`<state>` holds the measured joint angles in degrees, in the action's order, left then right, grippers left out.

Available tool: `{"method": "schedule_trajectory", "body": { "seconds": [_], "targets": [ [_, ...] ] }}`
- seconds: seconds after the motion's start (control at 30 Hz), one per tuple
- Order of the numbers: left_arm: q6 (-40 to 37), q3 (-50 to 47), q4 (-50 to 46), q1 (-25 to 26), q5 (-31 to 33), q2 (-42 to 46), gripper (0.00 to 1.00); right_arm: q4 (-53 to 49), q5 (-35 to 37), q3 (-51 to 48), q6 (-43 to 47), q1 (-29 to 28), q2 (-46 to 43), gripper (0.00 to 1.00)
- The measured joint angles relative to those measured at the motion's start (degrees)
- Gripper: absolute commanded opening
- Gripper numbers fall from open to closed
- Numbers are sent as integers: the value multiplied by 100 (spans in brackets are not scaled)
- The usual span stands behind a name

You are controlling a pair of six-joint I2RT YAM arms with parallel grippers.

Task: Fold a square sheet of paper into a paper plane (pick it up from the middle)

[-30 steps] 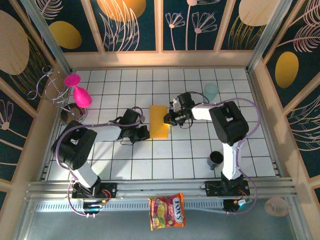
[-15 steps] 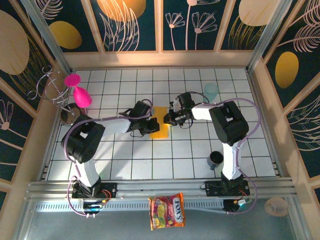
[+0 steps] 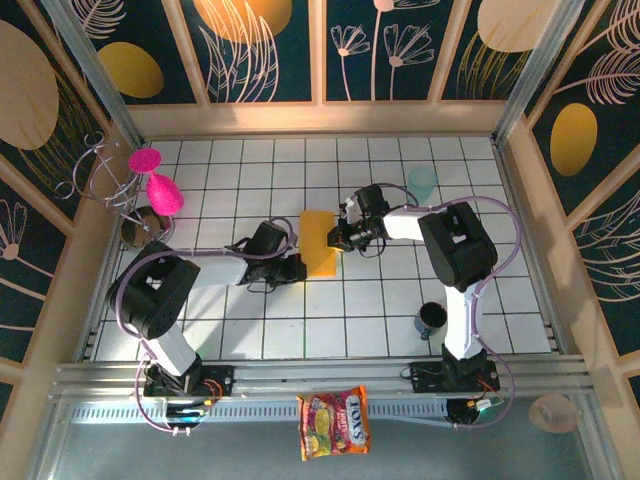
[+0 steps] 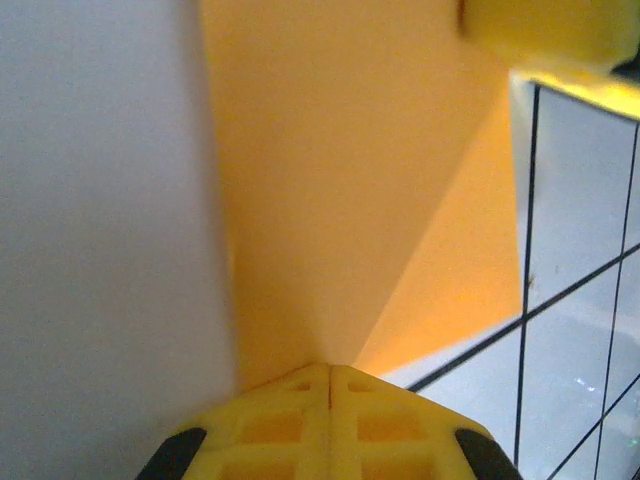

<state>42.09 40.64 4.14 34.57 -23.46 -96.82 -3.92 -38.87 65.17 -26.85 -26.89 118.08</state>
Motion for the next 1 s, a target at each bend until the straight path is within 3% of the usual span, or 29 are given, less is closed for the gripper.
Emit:
{"method": "schedule_trajectory", "body": {
  "seconds": [0.2, 0.37, 0.67, 0.83, 1.0],
  "targets": [
    [46, -155, -616, 0, 122, 522, 5, -61, 13, 52, 140, -22, -72, 0],
    [326, 4, -343, 0, 304, 785, 10, -223, 210, 160, 269, -105, -155, 0],
    [629, 885, 382, -85, 452, 153, 13, -114, 437, 70, -15, -129, -890, 10],
    [737, 931, 612, -192, 446, -210, 13, 295, 492, -197, -341, -129, -1611, 11],
    [852, 929, 647, -280, 459, -420, 17, 570, 612, -691, -664, -127, -1690, 19]
  ]
}}
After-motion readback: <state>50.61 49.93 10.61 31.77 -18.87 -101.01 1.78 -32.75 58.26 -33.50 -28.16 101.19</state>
